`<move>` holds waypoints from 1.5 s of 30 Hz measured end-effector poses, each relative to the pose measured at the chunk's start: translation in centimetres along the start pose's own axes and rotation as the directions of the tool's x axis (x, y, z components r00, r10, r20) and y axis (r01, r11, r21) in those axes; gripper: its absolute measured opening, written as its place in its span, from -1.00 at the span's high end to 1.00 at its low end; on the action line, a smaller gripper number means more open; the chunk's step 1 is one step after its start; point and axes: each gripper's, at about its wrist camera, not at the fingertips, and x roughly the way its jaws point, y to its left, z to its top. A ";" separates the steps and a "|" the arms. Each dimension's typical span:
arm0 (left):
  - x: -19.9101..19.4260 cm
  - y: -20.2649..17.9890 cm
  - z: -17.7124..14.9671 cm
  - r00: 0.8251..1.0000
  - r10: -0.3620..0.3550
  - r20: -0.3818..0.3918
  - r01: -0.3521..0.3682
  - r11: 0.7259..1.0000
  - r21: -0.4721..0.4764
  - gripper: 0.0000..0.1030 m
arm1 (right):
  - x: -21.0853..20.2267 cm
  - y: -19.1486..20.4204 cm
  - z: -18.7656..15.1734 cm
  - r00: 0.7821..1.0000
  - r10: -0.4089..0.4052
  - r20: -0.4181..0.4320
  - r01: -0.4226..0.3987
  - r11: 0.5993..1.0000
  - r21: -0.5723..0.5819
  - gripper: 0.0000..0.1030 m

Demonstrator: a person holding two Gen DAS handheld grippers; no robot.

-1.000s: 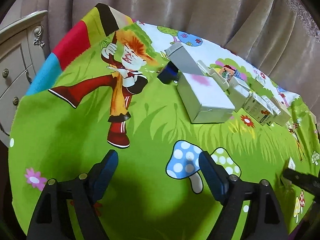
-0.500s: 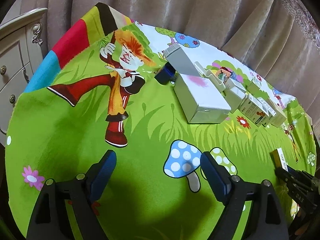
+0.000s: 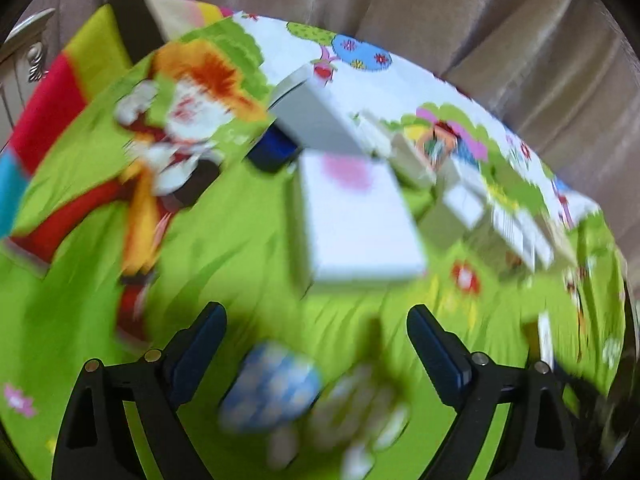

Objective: Organize rigid objects
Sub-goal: 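Grasp the DING ZHI DENTAL box with the right gripper, then grasp the white pink-splash box with the left gripper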

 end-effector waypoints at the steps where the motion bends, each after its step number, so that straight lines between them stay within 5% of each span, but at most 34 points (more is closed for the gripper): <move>1: 0.8 -0.8 1.0 1.000 0.006 0.000 -0.006 1.000 -0.001 -0.80 | 0.0 0.0 0.0 1.000 -0.001 0.000 0.001 1.000 -0.001 0.32; 8: 5.1 -3.7 3.4 0.985 0.164 0.058 -0.168 0.983 0.072 -0.70 | 0.1 -0.1 0.0 1.000 0.007 0.000 -0.007 1.000 0.006 0.31; 10: 4.8 -3.6 3.0 0.987 0.140 0.080 -0.148 0.983 0.107 -0.58 | 0.1 -0.2 0.0 1.000 0.009 0.000 -0.009 1.000 0.013 0.31; 13: 2.9 -2.3 2.2 0.999 -0.027 0.044 0.024 0.998 0.055 -0.59 | 0.1 -0.3 0.0 1.000 0.014 0.000 -0.014 1.000 0.017 0.30; 17: 0.3 -0.3 0.6 0.992 -0.097 0.085 0.097 0.995 0.005 -0.66 | 0.2 -0.2 0.1 1.000 0.009 0.000 -0.009 1.000 0.014 0.30; 23: 0.4 0.0 2.0 0.994 -0.066 0.083 0.072 0.995 -0.069 -0.66 | 0.2 0.0 0.1 1.000 0.001 -0.001 -0.001 1.000 0.007 0.30; 27: 3.1 -1.3 2.6 0.996 0.087 0.019 -0.087 0.996 0.011 -0.64 | 0.2 -0.1 0.1 1.000 0.002 -0.001 -0.002 1.000 0.008 0.30; 28: 2.9 -2.0 2.2 0.991 0.127 0.050 -0.130 0.989 0.066 -0.31 | 0.2 -0.1 0.1 1.000 0.002 0.000 -0.002 1.000 0.008 0.30; 29: 2.8 -2.2 1.6 0.989 0.134 0.065 -0.139 0.986 0.088 -0.32 | 0.2 -0.1 0.0 1.000 0.001 -0.001 -0.001 1.000 0.007 0.31; 37: -2.5 0.1 -5.1 0.991 0.005 0.131 -0.020 0.994 0.110 -0.31 | 0.2 -0.1 0.1 1.000 0.006 0.003 -0.006 1.000 0.012 0.32; 45: -2.1 -0.1 -5.1 0.993 0.018 0.115 -0.035 0.988 0.151 -0.32 | 0.1 0.3 0.0 1.000 -0.013 0.003 0.013 1.000 -0.006 0.33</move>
